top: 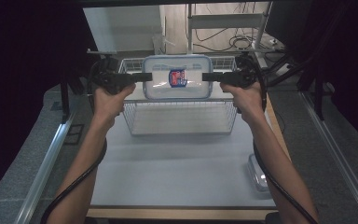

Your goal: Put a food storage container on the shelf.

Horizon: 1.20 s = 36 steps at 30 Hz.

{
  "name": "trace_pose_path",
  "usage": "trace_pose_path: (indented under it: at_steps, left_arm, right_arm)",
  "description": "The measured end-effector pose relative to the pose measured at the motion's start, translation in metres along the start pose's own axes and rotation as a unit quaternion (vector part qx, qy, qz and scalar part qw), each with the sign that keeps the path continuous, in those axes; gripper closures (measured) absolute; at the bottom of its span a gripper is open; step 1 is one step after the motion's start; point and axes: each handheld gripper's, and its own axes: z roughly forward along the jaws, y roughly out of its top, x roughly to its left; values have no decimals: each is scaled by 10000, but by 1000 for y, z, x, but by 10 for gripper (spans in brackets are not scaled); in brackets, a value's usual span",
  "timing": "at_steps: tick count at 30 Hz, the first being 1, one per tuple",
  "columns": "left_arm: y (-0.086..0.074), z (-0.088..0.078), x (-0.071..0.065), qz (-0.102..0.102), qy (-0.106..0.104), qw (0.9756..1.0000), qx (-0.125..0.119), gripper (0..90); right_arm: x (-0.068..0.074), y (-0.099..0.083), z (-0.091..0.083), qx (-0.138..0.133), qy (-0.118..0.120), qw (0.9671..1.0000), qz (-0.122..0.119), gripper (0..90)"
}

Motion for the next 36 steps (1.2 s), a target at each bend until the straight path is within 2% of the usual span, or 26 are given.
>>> trace_pose_path:
  at_steps: [9, 14, 16, 20, 23, 27, 29, 34, 36]
  left_arm:
    - [1, 10, 11, -180, -1, 9998, 54, 515]
    - [3, 11, 13, -176, 9, 9998, 60, 513]
    - [3, 11, 14, -153, 16, 9999, 75, 510]
    - [2, 10, 13, 52, 63, 9999, 76, 501]
    - [0, 11, 14, 65, 34, 10000, 50, 490]
    - [0, 17, 9, 202, 314, 9992, 108, 424]
    - [0, 19, 9, 208, 339, 9991, 121, 407]
    - [-1, 24, 15, 24, 223, 9996, 168, 351]
    - [-3, 29, 22, -217, 118, 9996, 161, 292]
  right_arm:
    - [-12, 4, 9, 40, -41, 9999, 142, 484]
    - [-14, 5, 11, 57, -33, 9997, 215, 483]
    - [-14, 6, 12, 60, -48, 9997, 218, 481]
    - [-14, 7, 13, 52, -65, 9999, 130, 475]
    - [-14, 5, 13, -2, -57, 9999, 100, 472]
    - [-15, 5, 16, -72, -81, 9999, 63, 461]
    - [-15, 5, 18, -86, -137, 9999, 40, 450]
    - [-17, 6, 21, -61, -381, 9992, -70, 424]
    - [-16, 5, 26, -24, -489, 9987, -169, 407]
